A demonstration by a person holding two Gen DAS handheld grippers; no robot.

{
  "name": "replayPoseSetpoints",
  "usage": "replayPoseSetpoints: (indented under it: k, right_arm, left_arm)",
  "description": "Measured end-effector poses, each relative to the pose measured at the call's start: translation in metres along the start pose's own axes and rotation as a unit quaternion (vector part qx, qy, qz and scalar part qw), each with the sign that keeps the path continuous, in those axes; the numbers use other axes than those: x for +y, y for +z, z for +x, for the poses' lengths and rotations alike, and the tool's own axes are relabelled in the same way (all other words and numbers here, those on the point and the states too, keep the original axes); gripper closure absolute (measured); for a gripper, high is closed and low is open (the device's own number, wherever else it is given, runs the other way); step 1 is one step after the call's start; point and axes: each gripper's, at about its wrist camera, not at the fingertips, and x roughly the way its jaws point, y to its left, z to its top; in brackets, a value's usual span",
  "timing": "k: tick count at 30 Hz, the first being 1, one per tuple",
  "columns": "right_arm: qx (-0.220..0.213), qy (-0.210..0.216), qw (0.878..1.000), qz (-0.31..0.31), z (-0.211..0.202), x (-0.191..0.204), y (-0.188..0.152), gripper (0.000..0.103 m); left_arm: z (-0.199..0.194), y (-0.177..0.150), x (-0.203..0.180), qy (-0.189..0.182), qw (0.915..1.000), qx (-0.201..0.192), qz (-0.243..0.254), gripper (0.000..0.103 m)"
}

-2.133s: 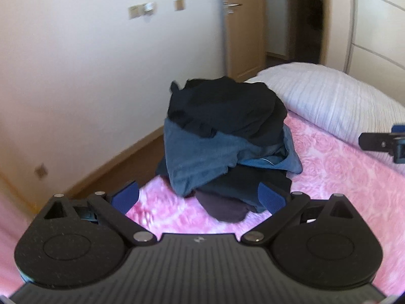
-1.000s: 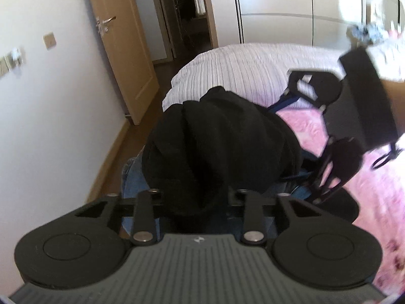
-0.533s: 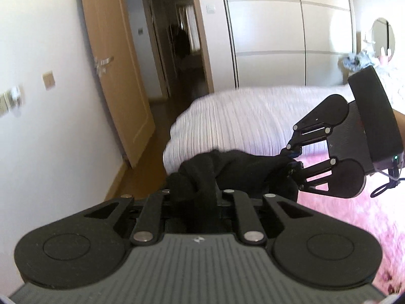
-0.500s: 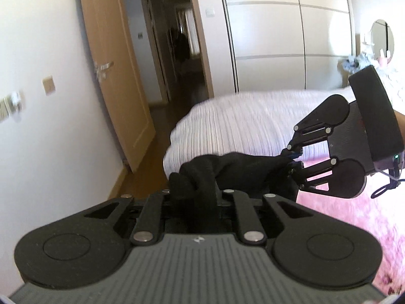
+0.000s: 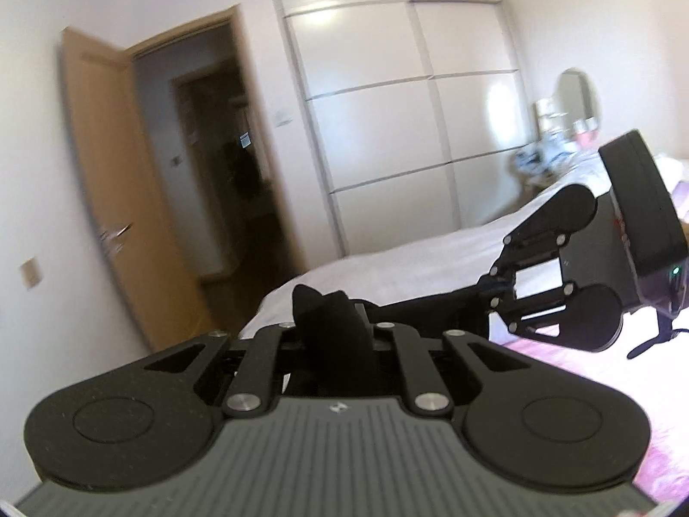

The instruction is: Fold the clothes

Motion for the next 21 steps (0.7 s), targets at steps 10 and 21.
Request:
replayPoseSetpoints:
  k: [10, 21]
  right_arm:
    - [0.058, -0.109, 0.99, 0.063, -0.148, -0.106, -0.102, 0.103]
    - [0.233, 0.036, 0.964, 0.127, -0.316, -0.096, -0.364, 0.103]
  left_arm:
    - [0.056, 0.056, -0.152, -0.133, 0.9891, -0.023, 0.058, 0.096]
    - [0.079, -0.045, -0.415, -0.33, 0.9236, 0.173, 0.091, 0.095]
